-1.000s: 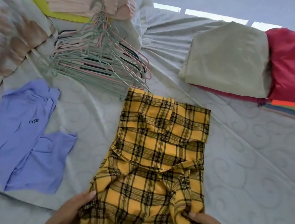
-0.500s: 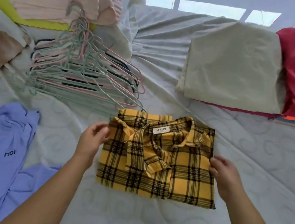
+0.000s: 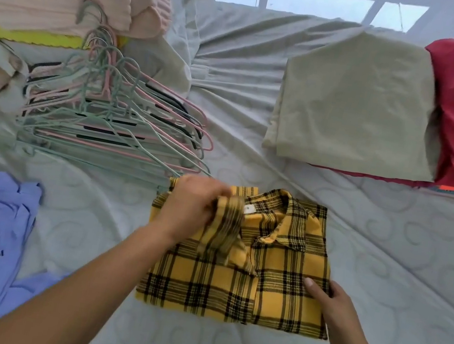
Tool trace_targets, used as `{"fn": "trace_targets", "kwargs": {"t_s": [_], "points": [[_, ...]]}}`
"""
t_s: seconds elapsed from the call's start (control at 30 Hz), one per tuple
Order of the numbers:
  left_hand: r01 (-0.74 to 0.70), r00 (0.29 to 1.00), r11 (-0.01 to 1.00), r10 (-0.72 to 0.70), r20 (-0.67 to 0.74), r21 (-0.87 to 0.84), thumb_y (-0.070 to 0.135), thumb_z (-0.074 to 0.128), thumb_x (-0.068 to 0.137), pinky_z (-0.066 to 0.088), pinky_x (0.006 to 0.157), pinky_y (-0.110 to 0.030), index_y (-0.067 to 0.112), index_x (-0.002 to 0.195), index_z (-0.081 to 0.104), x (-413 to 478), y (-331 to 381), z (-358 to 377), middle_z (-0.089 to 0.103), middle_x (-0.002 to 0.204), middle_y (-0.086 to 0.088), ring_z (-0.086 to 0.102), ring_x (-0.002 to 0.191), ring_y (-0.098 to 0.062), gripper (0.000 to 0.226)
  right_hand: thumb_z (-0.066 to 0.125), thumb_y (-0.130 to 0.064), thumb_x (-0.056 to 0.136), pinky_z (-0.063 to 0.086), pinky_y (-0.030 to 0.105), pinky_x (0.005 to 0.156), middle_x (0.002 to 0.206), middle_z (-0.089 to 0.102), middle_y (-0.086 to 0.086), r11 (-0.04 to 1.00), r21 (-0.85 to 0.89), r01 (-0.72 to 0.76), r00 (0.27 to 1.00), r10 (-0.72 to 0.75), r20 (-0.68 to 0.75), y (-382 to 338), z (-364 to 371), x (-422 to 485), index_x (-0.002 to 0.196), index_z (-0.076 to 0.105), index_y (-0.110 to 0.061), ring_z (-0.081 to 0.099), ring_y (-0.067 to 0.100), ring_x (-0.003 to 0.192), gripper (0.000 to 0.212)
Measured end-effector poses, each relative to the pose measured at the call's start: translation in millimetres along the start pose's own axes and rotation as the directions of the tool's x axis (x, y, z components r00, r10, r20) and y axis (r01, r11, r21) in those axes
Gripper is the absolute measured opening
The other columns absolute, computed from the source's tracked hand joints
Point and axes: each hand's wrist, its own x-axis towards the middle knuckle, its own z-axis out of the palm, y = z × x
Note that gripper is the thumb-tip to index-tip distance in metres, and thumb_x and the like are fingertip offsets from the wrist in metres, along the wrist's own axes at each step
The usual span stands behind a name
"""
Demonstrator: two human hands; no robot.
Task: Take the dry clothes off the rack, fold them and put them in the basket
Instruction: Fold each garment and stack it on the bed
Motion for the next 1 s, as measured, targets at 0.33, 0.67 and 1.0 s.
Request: {"fn": "trace_targets", "kwargs": {"t_s": [0.33,0.67,1.0], "points": [[0.592,0.799,0.79,-0.601,-0.012,-0.161,0.034,0.082,0.065,0.029,0.11,-0.044,0.019,0.141,0.028,-38,-21,-2,0.029,0.147,-0.005,0.026,0.137,-0.025,0.095,0.063,-0.035,0.086,0.044,0.039,0.09,0.12,0.051,0.007,0.968,-0.18,0.175,0.968,-0.203,-0.147,-10,19,0,0.131,0.039,-0.009,0.052,0.026,0.109,0.058],[0.789,0.462,0.087,-0.736,0.494,-0.608,0.032,0.066,0.08,0.053,0.082,-0.044,0.01,0.114,0.06,-85,-16,16,0.07,0.103,-0.012,0.066,0.095,-0.03,0.042,0.069,-0.026,0.081,0.051,0.044,0.082,0.094,0.067,0.005,0.986,-0.08,0.145,0.989,-0.145,0.004,-38,-12,-5,0.092,0.06,-0.025,0.063,0.024,0.087,0.014],[0.67,0.651,0.082,-0.542,0.531,-0.738,0.03,0.063,0.076,0.056,0.076,-0.034,0.016,0.113,0.059,-76,131,72,0.072,0.103,-0.005,0.069,0.095,-0.021,0.04,0.068,-0.017,0.082,0.041,0.028,0.062,0.083,0.064,0.006,0.902,-0.185,0.39,0.875,-0.426,-0.231,-54,-166,-56,0.088,0.061,-0.01,0.058,0.023,0.078,0.012]]}}
